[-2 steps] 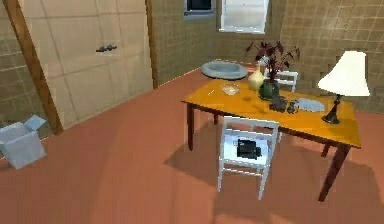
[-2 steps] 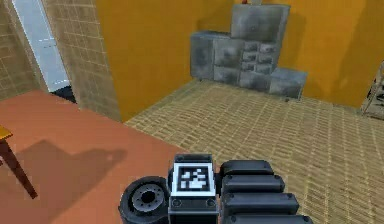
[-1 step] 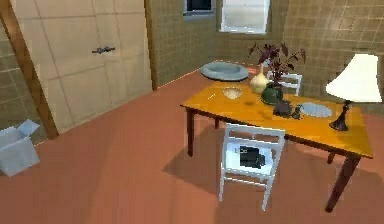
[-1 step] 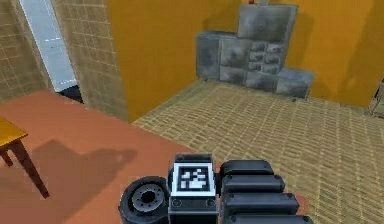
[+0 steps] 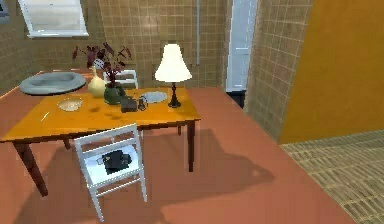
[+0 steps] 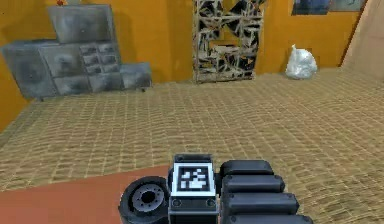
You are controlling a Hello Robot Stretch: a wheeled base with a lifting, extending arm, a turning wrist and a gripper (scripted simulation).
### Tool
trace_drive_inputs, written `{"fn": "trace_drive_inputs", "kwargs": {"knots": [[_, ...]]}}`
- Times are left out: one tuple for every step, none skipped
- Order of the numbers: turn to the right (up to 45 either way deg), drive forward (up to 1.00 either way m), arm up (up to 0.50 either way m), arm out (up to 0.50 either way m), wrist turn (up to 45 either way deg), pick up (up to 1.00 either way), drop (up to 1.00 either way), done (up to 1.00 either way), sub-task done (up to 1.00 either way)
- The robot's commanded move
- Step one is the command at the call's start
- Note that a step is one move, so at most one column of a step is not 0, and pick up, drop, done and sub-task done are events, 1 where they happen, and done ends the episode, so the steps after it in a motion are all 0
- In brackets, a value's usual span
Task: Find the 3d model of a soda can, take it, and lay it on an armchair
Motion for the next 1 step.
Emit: {"fn": "trace_drive_inputs", "kwargs": {"knots": [[18.0, 0.00, 0.00, 0.00, 0.0, 0.00, 0.00, 0.00, 0.00]]}}
